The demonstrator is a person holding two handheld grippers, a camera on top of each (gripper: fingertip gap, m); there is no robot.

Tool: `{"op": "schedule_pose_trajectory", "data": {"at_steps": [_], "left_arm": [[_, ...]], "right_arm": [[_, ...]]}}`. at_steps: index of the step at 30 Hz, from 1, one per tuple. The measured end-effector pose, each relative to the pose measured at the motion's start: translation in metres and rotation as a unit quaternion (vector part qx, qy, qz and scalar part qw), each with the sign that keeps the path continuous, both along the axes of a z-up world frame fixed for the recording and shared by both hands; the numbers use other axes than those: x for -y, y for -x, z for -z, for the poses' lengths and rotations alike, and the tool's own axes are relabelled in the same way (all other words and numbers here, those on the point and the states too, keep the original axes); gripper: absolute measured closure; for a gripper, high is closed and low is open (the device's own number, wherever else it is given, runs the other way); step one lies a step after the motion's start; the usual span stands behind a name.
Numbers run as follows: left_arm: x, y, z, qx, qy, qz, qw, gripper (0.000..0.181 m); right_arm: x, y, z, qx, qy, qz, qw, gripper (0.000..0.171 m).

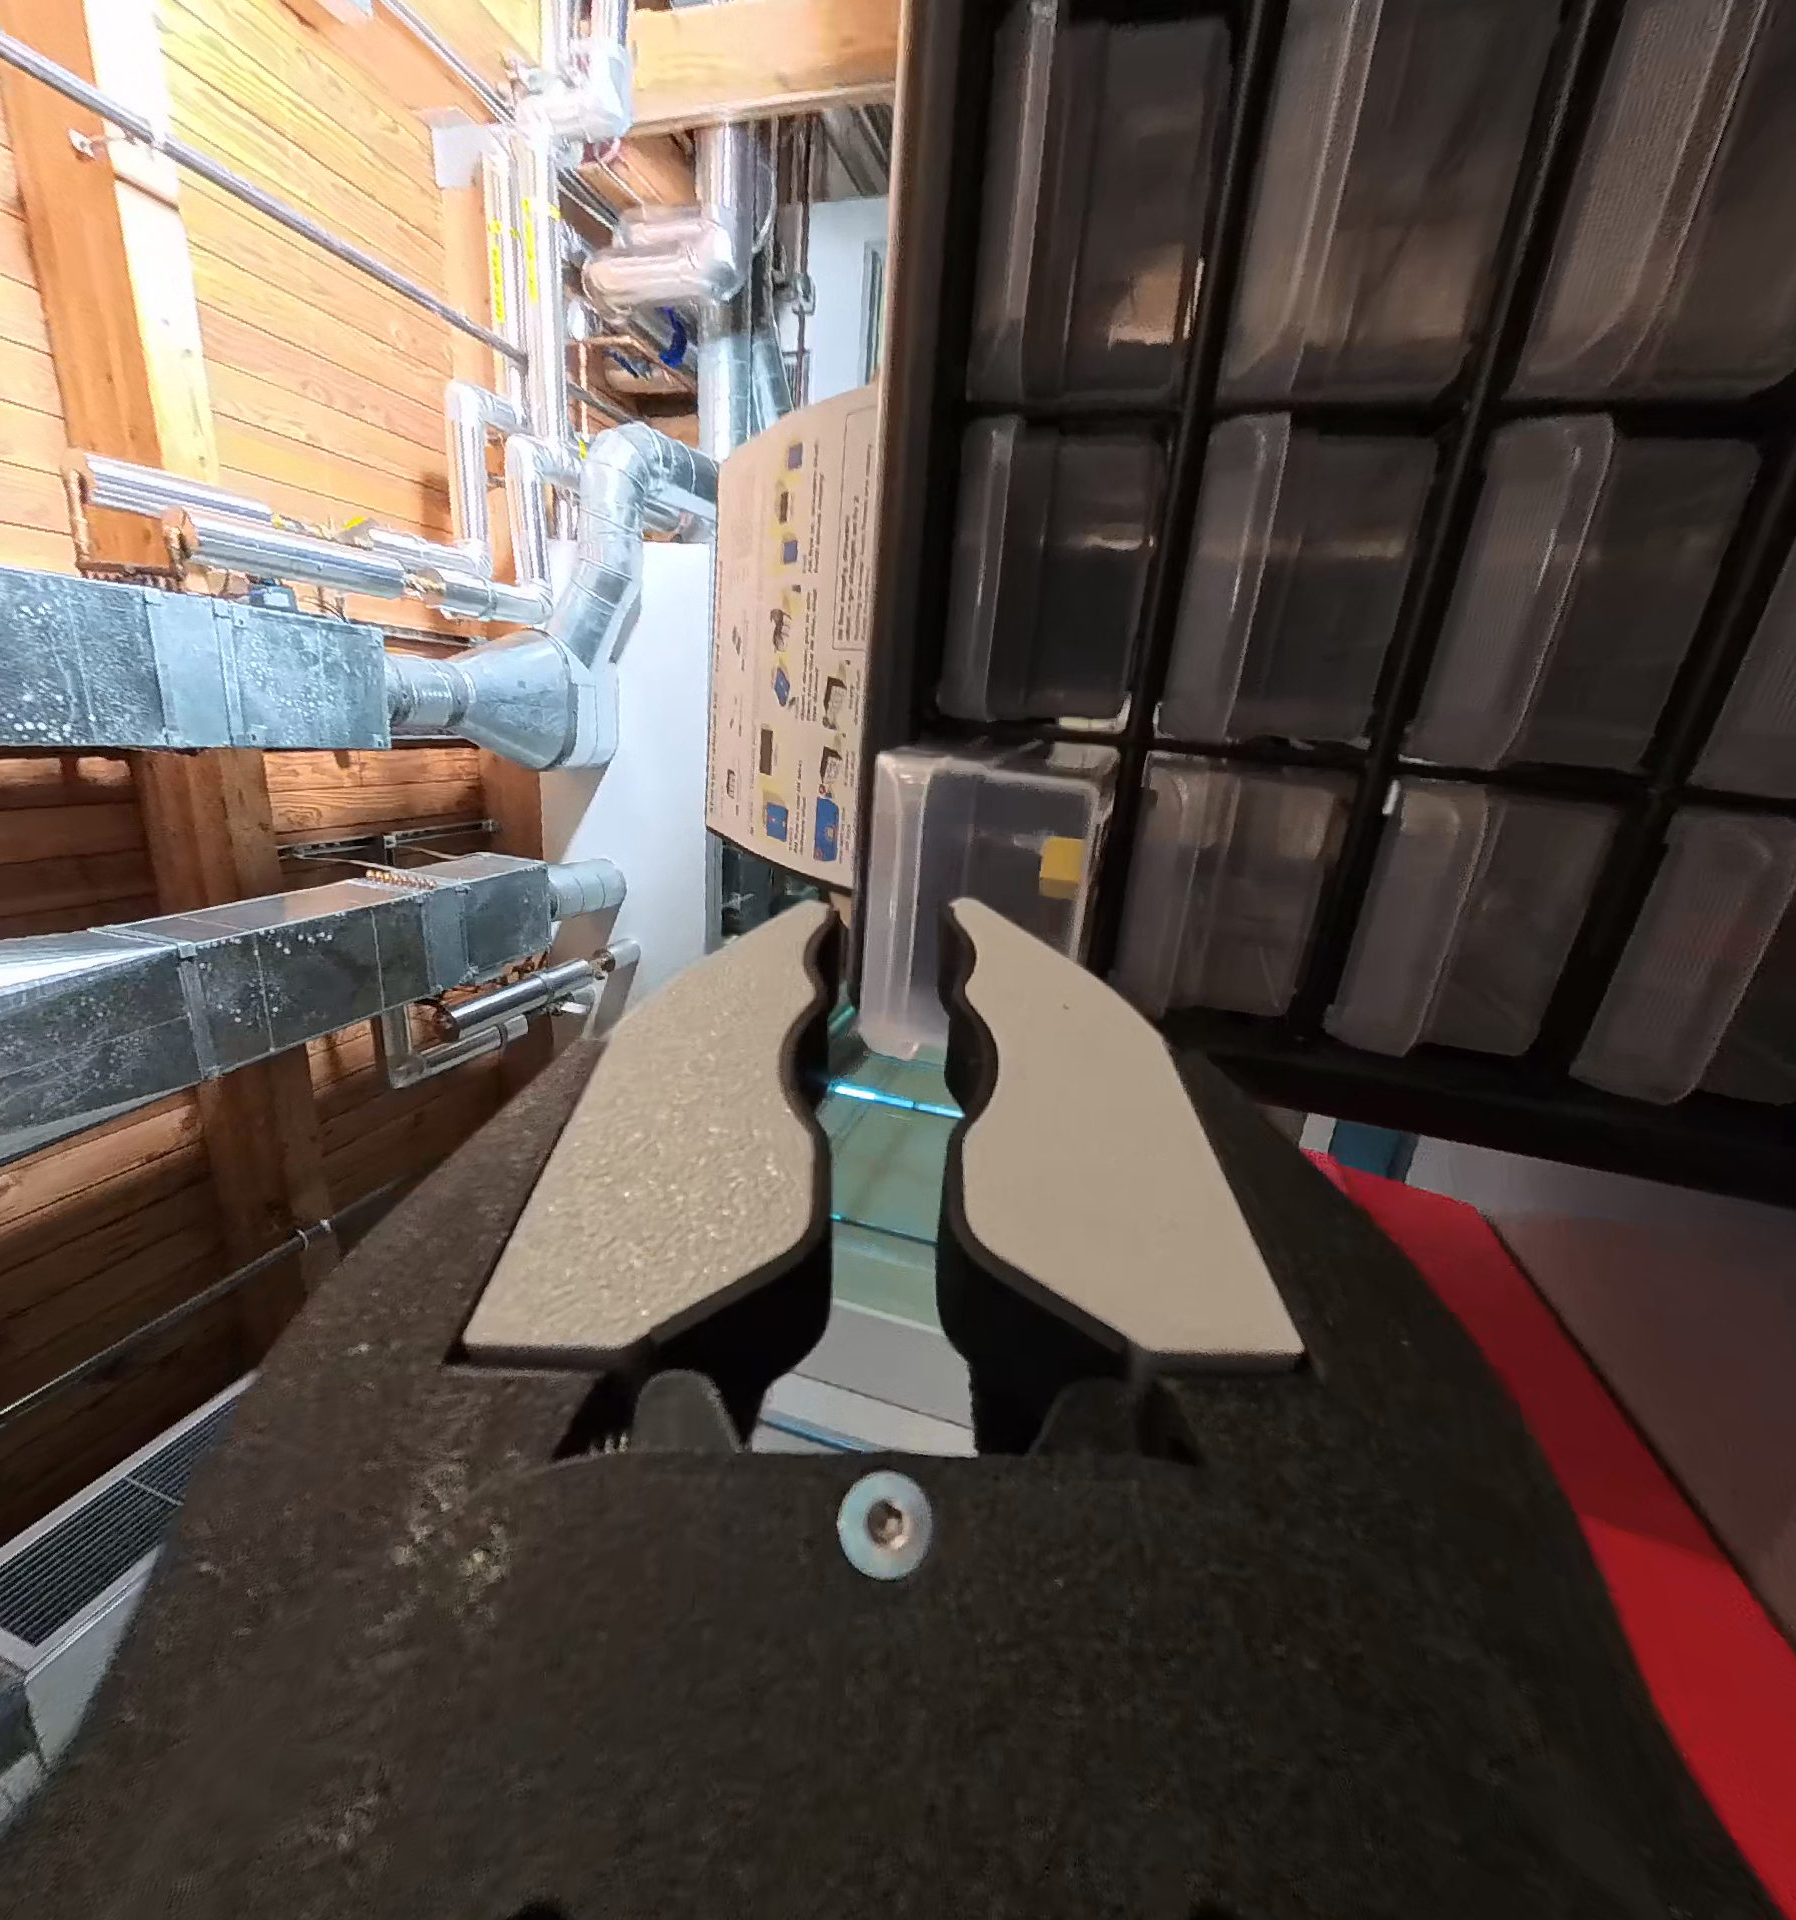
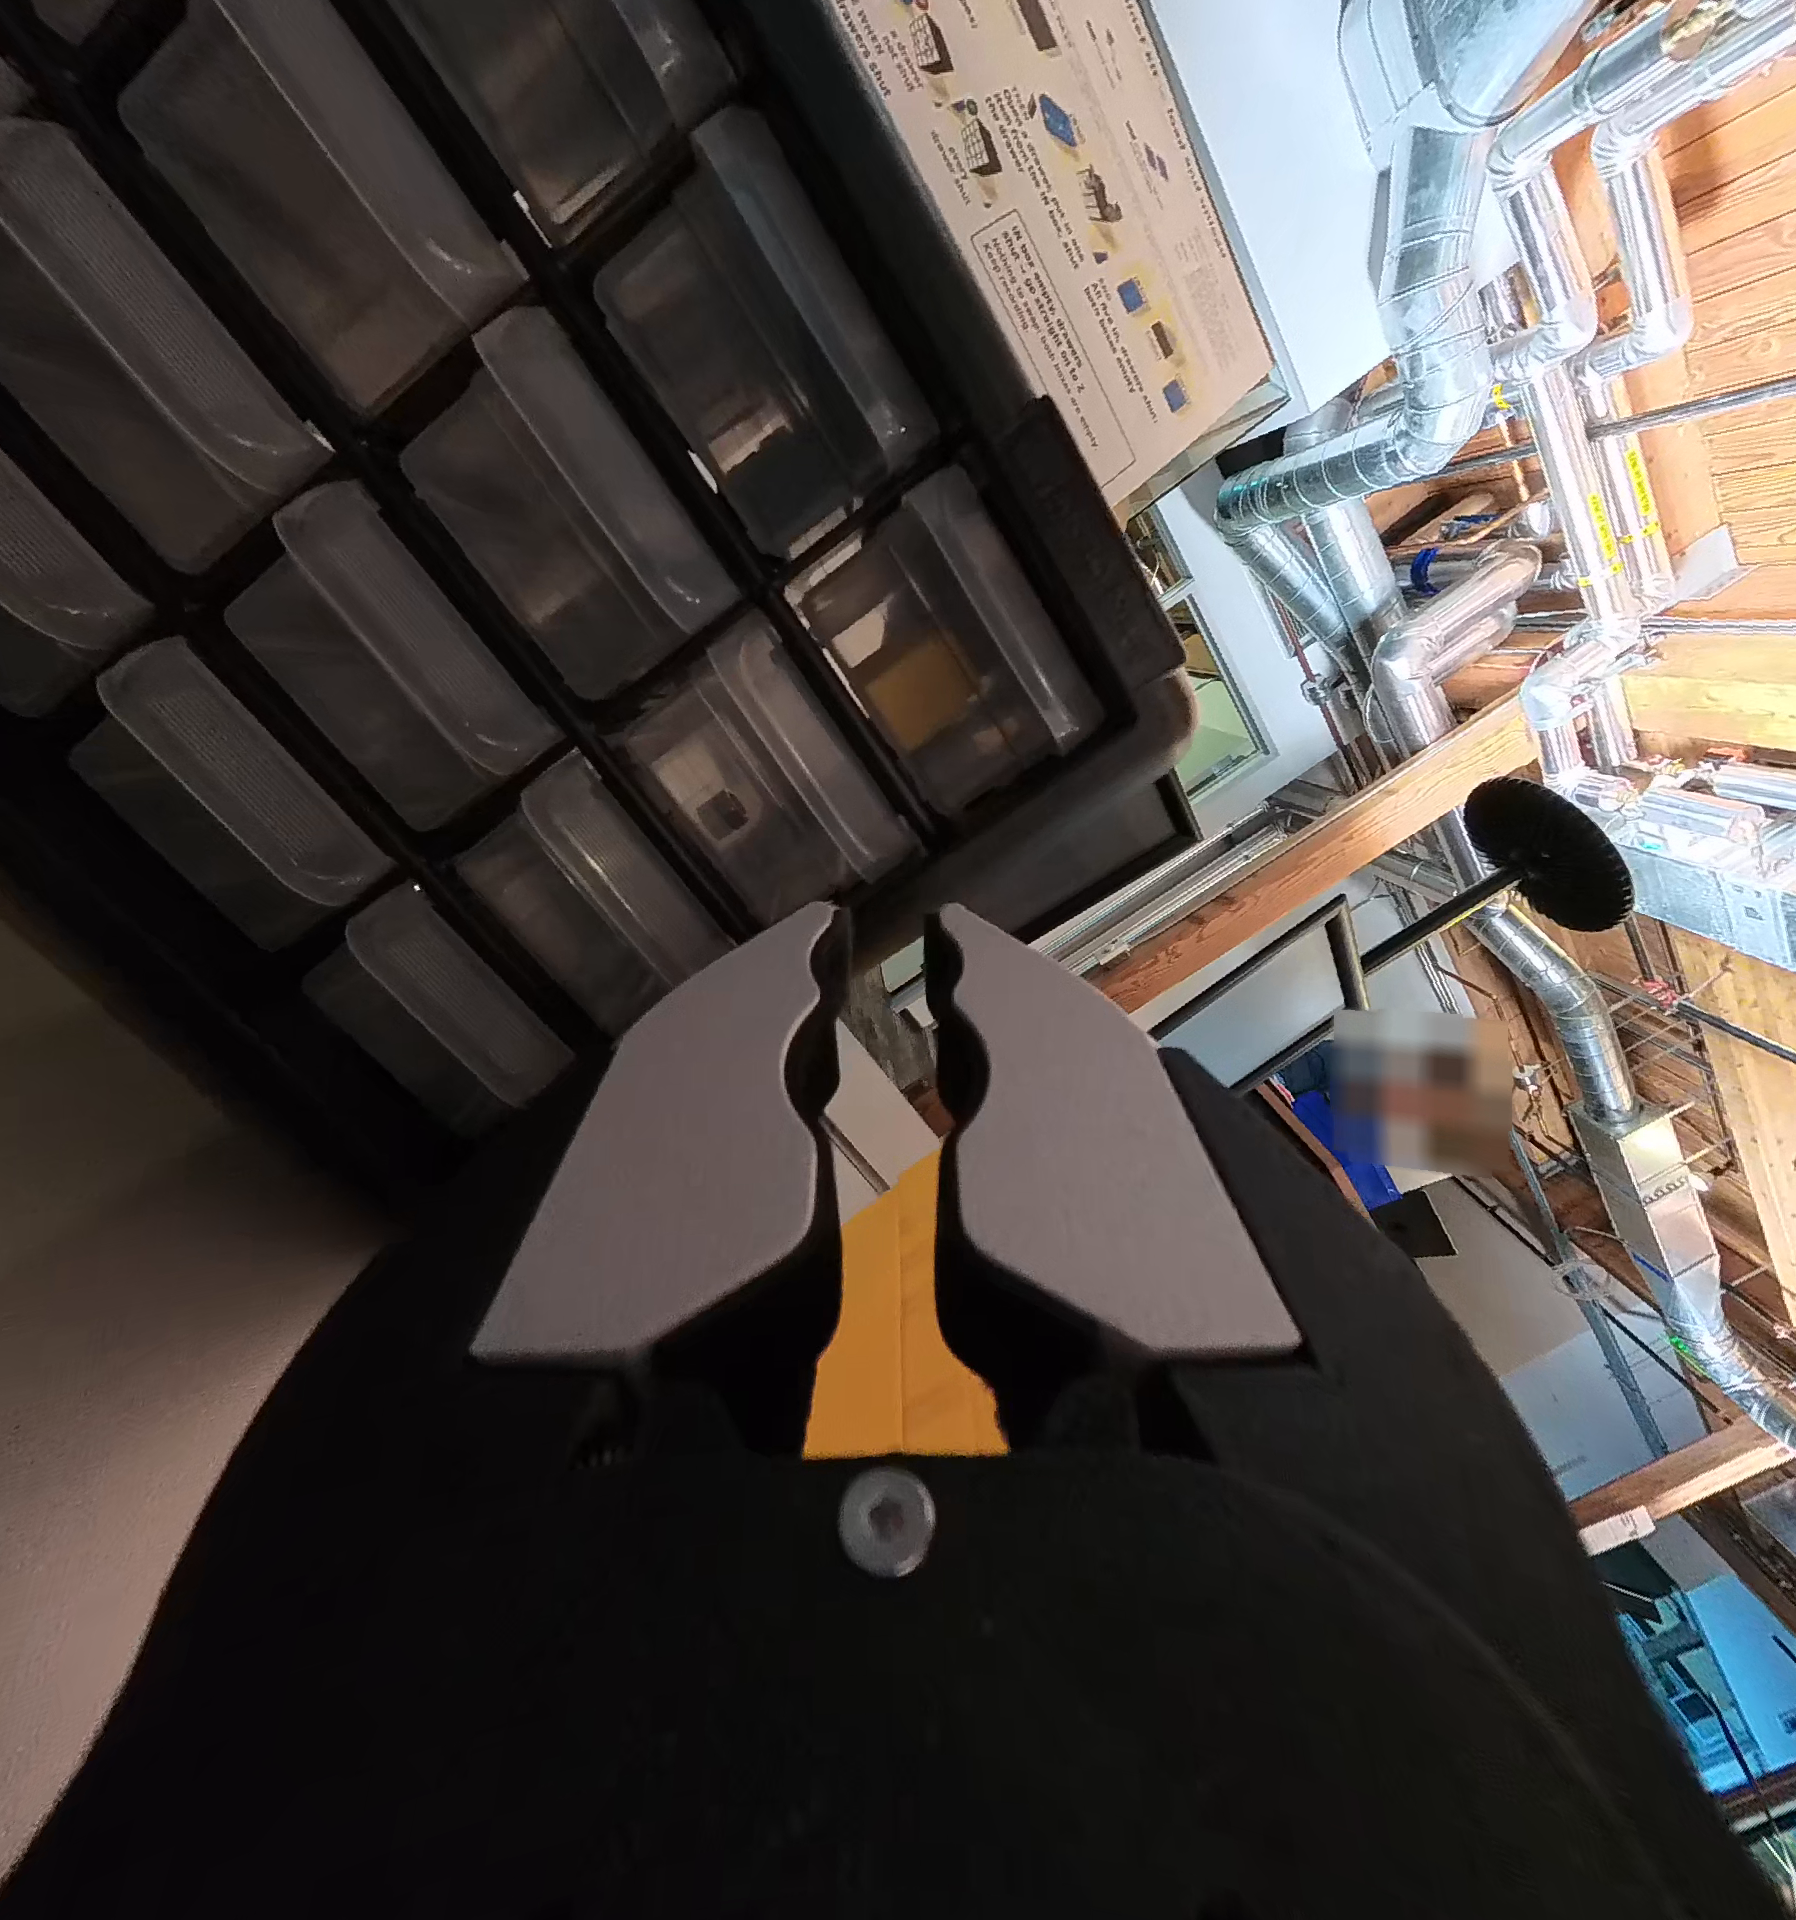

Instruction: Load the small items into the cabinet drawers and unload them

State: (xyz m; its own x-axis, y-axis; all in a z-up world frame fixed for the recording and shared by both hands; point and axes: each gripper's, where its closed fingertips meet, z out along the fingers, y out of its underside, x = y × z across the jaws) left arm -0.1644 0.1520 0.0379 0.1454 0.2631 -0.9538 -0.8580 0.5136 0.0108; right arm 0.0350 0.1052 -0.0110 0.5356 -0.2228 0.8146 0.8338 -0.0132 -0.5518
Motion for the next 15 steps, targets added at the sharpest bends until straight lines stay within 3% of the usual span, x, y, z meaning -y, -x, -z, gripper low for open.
{"op": "schedule_pose_trajectory", "data": {"at_steps": [2,15], "left_arm": [[0.000,0.001,0.000,0.002,-0.001,0.004,1.000,0.175],[0.023,0.002,0.001,-0.004,-0.004,0.025,1.000,0.175]], "right_arm": [[-0.001,0.000,0.001,-0.001,0.004,0.000,1.000,0.157],[-0.002,0.001,0.006,-0.002,0.015,-0.001,1.000,0.157]]}}
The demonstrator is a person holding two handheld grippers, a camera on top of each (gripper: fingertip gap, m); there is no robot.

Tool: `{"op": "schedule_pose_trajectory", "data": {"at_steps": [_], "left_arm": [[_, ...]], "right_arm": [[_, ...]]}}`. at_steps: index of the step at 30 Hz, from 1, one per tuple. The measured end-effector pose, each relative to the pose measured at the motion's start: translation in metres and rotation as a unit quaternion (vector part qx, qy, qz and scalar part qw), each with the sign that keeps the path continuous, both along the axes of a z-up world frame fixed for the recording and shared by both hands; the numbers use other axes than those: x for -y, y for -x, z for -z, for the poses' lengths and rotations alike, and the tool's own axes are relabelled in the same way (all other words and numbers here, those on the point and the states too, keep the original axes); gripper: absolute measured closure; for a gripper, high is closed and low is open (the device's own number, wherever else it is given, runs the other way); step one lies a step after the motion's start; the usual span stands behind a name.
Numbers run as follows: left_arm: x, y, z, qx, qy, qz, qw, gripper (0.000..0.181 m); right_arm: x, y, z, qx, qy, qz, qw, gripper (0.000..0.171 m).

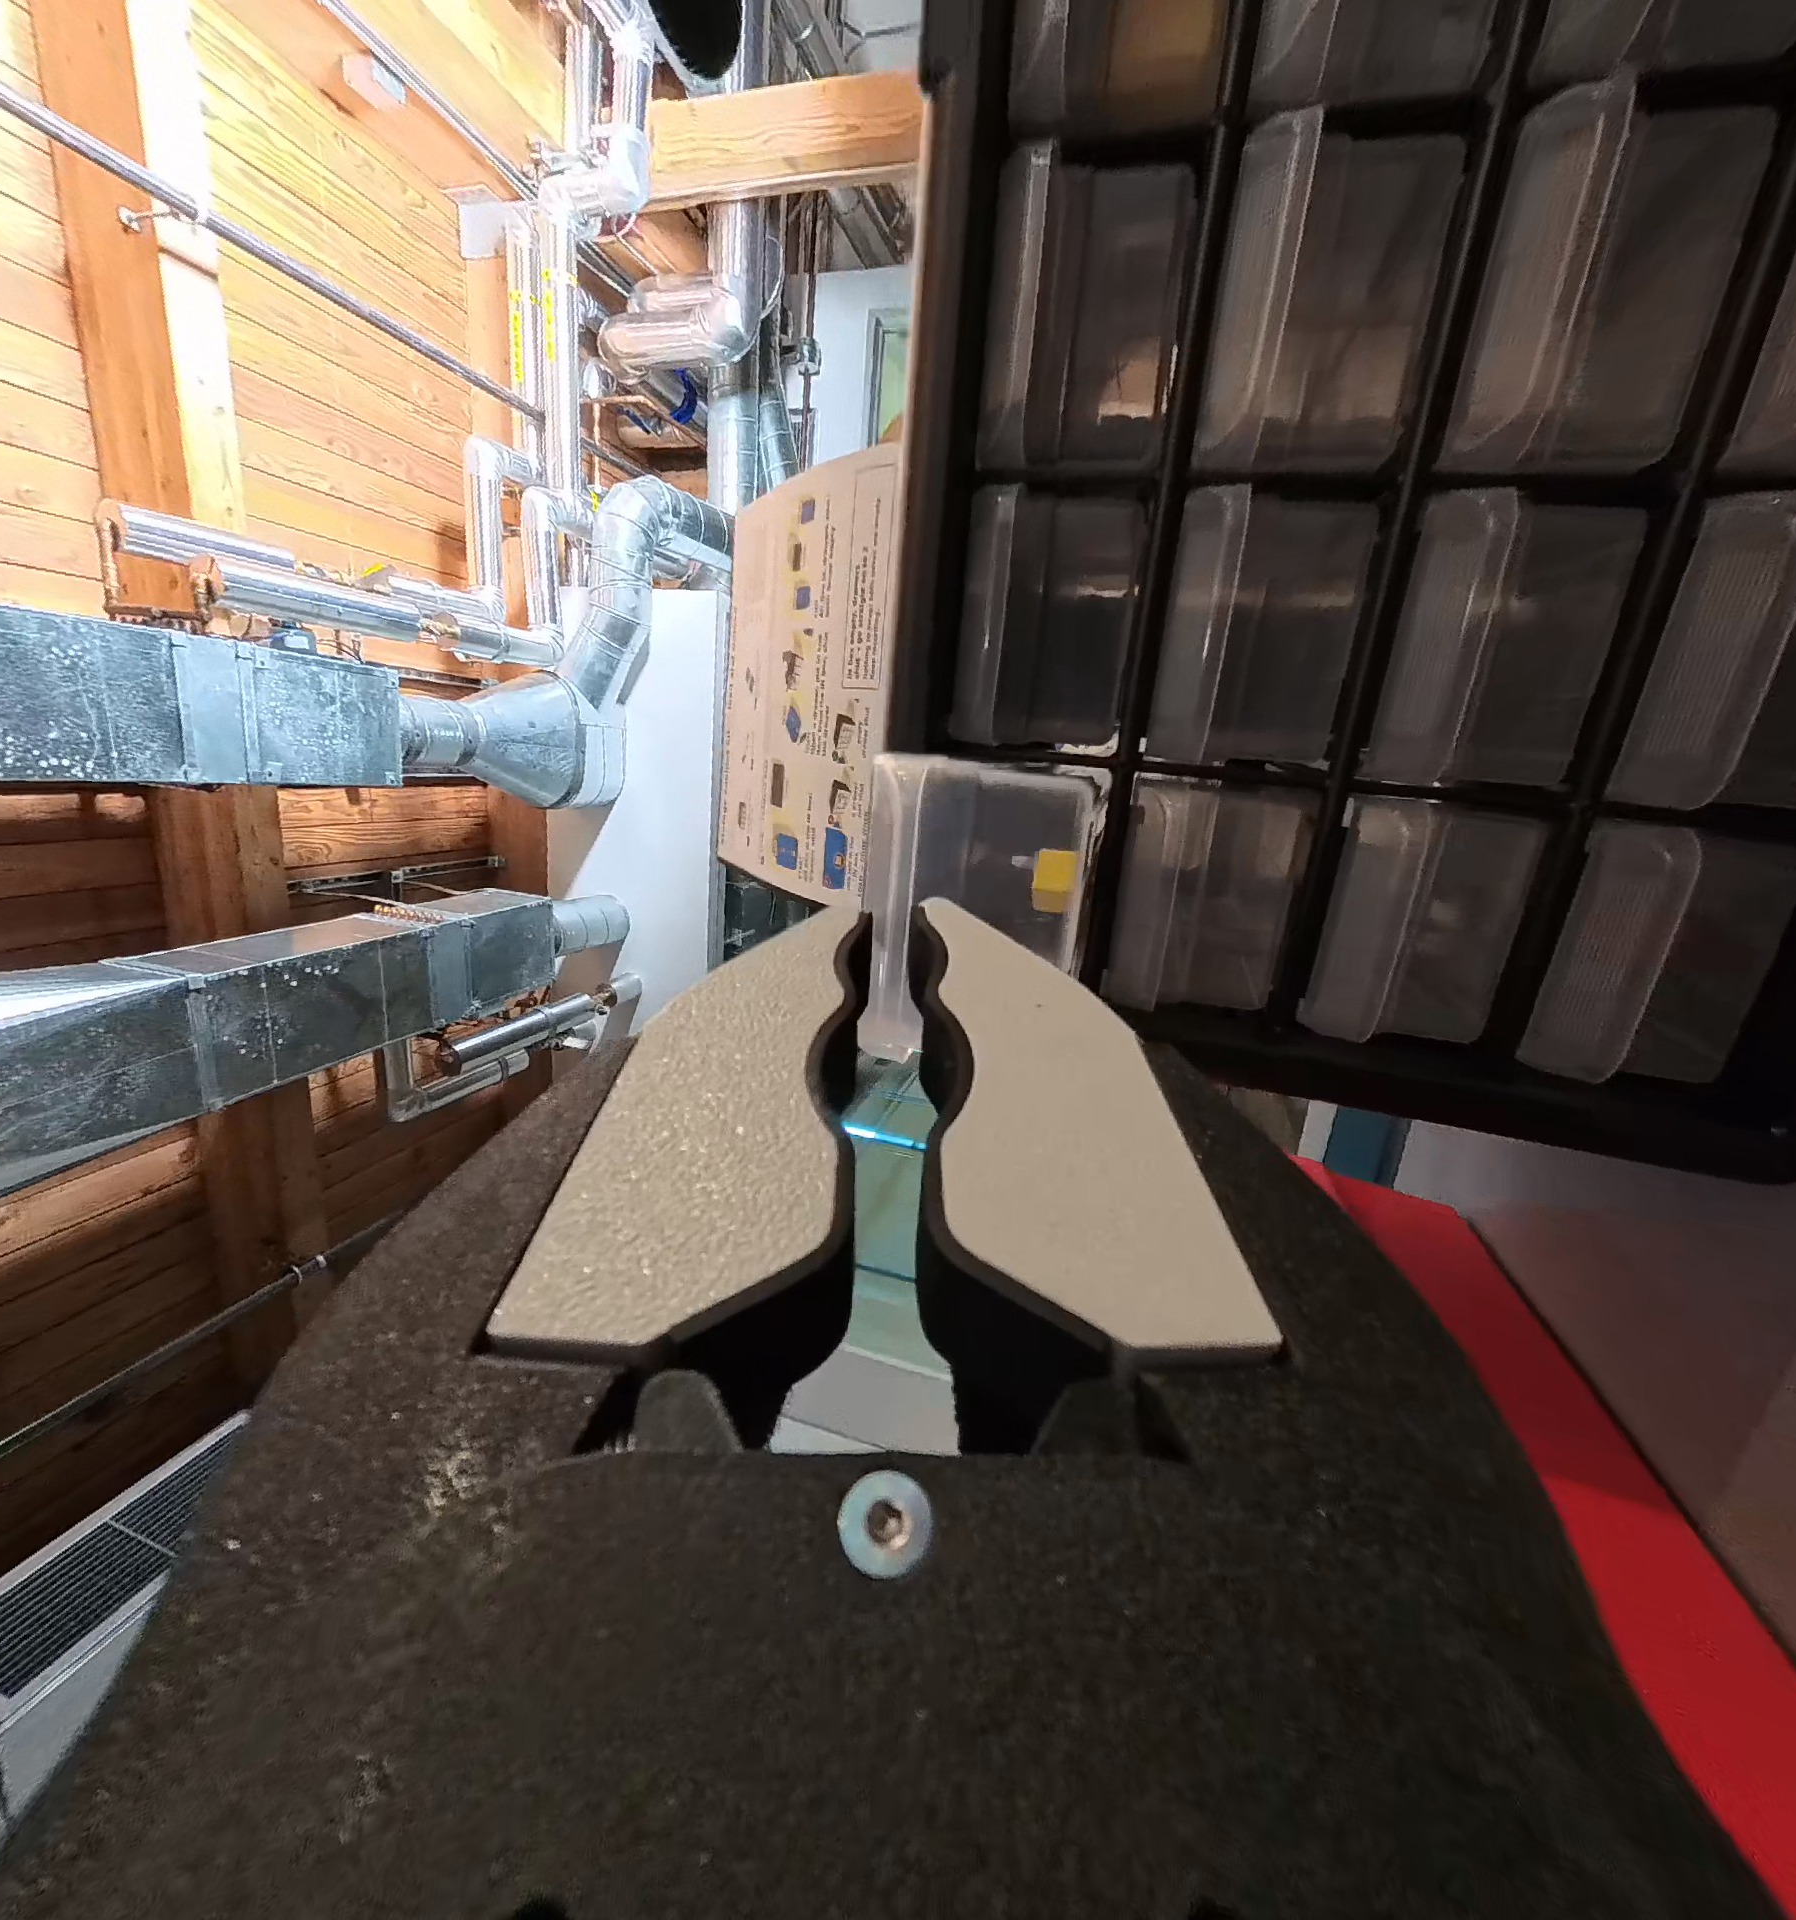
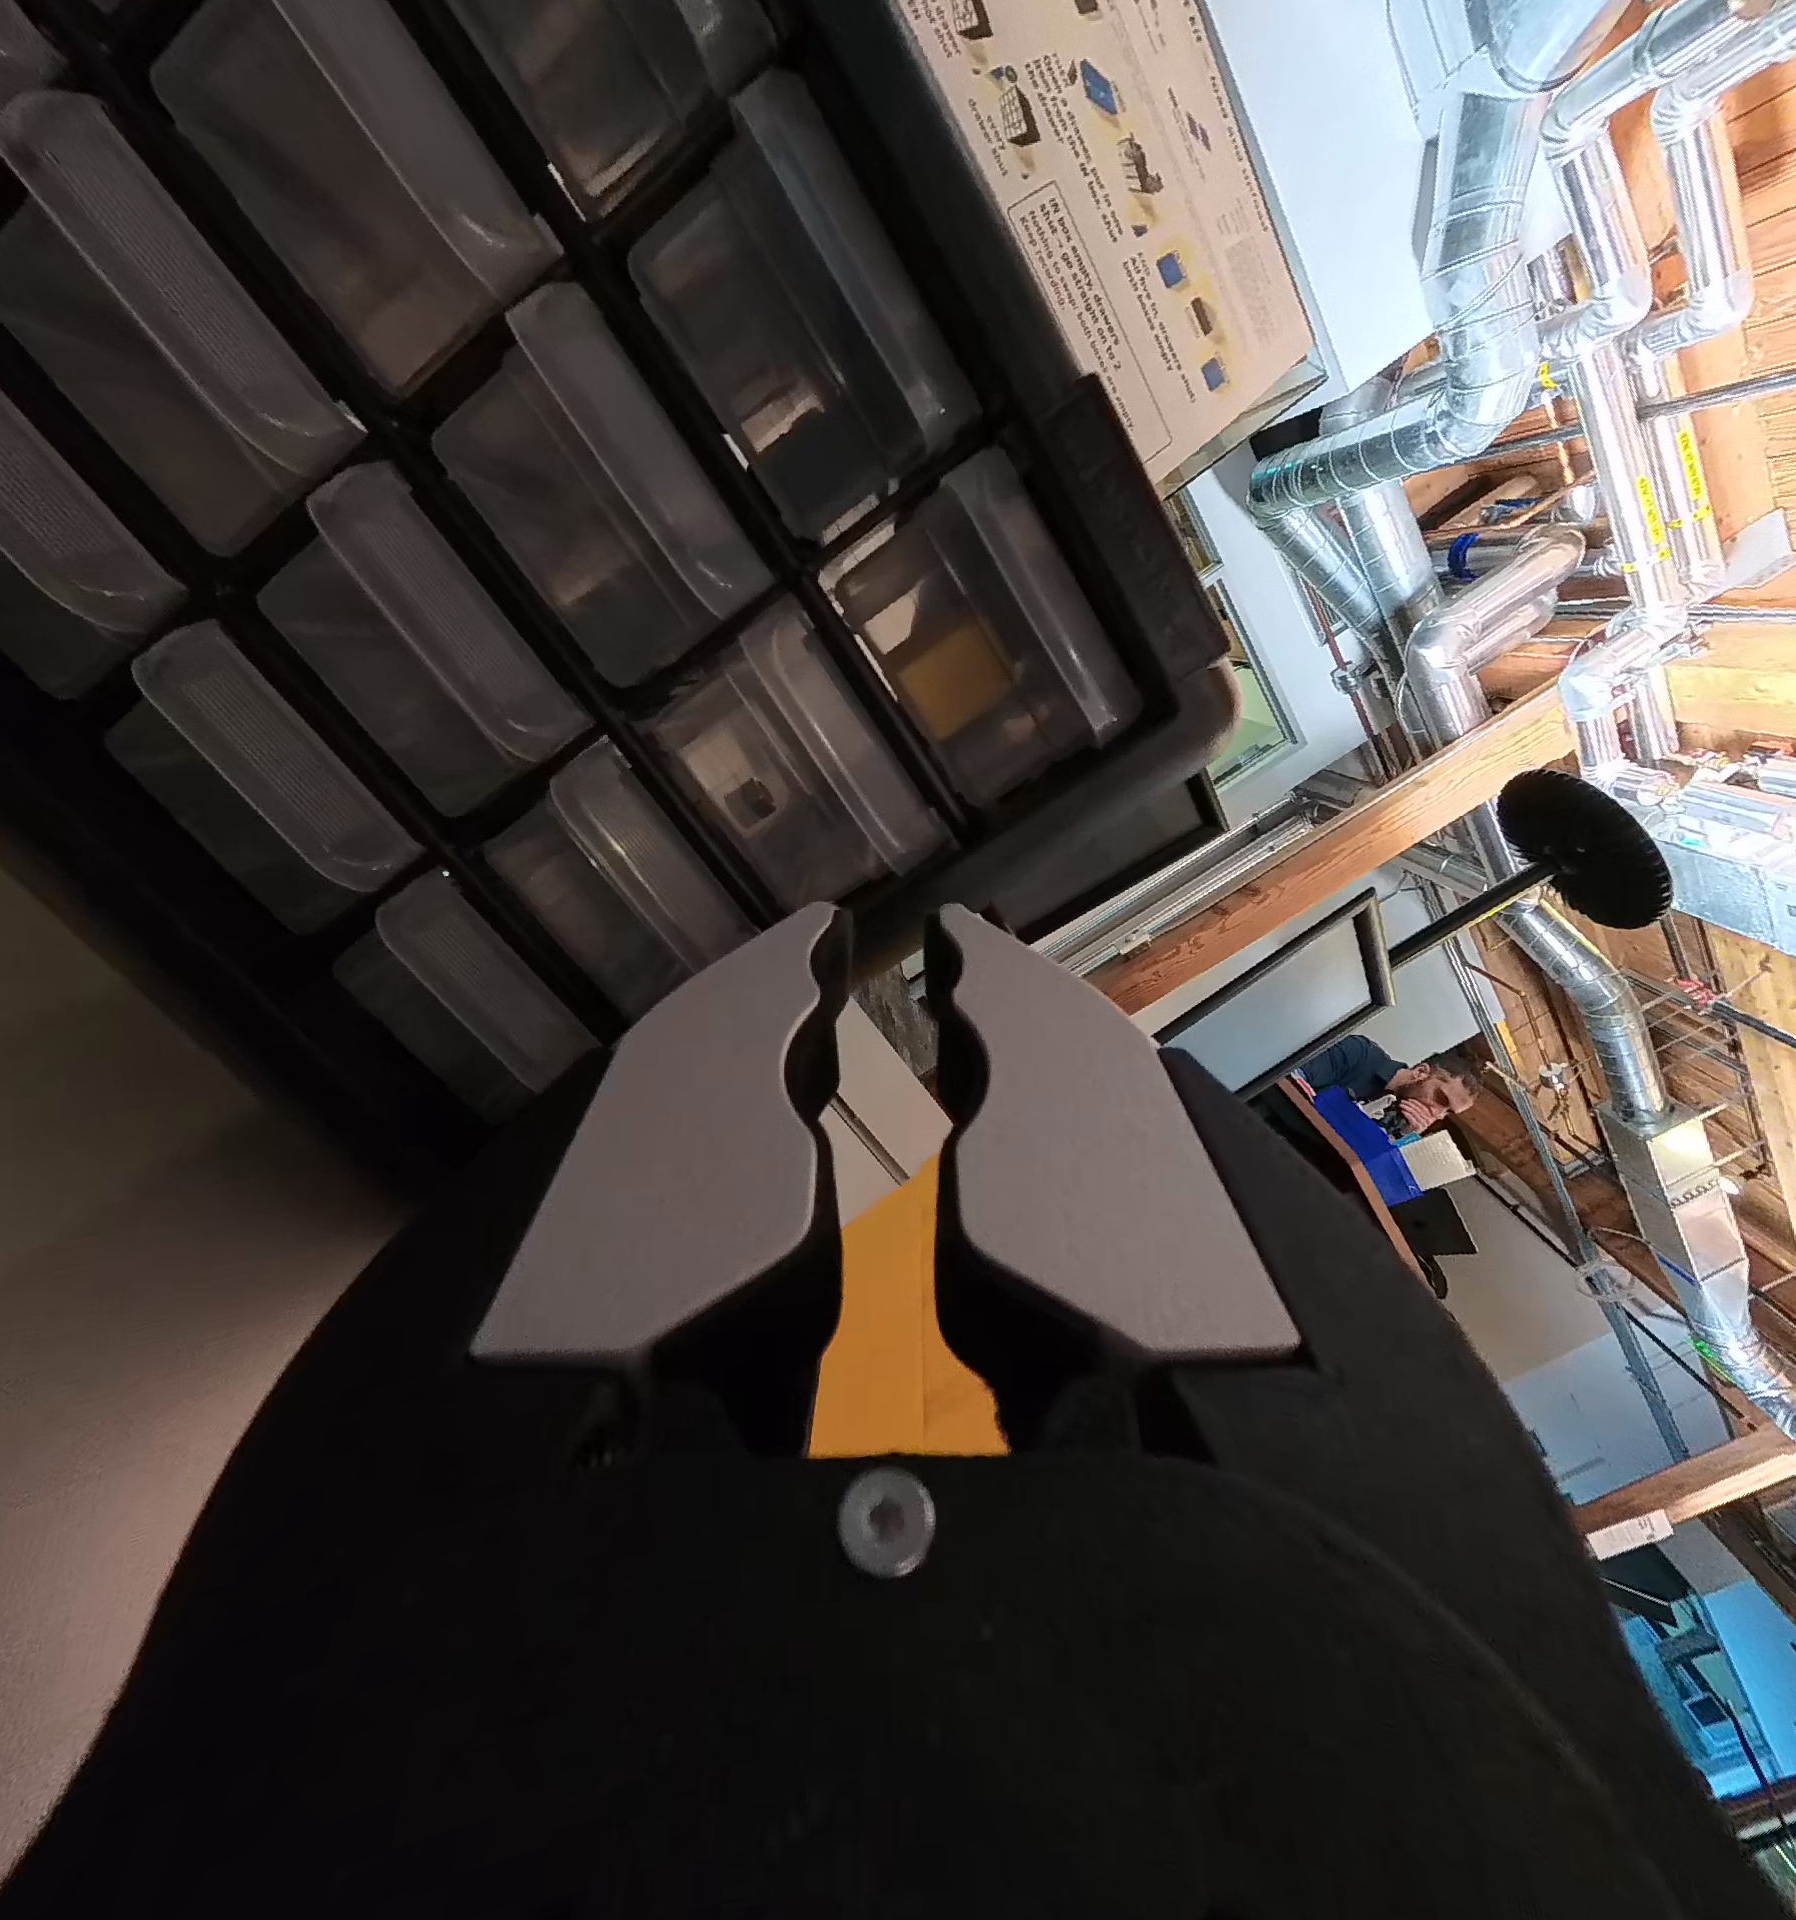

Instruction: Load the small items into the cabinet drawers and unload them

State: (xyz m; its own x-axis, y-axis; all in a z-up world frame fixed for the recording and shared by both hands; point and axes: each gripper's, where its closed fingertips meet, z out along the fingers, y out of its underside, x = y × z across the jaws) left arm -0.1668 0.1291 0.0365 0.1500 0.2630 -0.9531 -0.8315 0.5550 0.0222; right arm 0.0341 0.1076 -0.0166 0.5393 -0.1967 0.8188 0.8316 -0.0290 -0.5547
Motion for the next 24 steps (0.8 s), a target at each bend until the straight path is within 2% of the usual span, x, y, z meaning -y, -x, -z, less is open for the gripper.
{"op": "schedule_pose_trajectory", "data": {"at_steps": [19,21,24], "left_arm": [[0.013,0.009,-0.003,0.012,0.010,0.013,1.000,0.175],[0.013,0.010,-0.003,0.011,0.015,0.015,1.000,0.175],[0.013,0.012,-0.003,0.008,0.013,0.013,1.000,0.175]], "right_arm": [[-0.001,0.002,0.002,-0.002,0.009,0.001,1.000,0.157],[0.002,0.010,-0.003,-0.015,0.010,-0.022,1.000,0.157],[0.007,0.050,-0.015,-0.058,0.050,-0.138,0.987,0.157]]}}
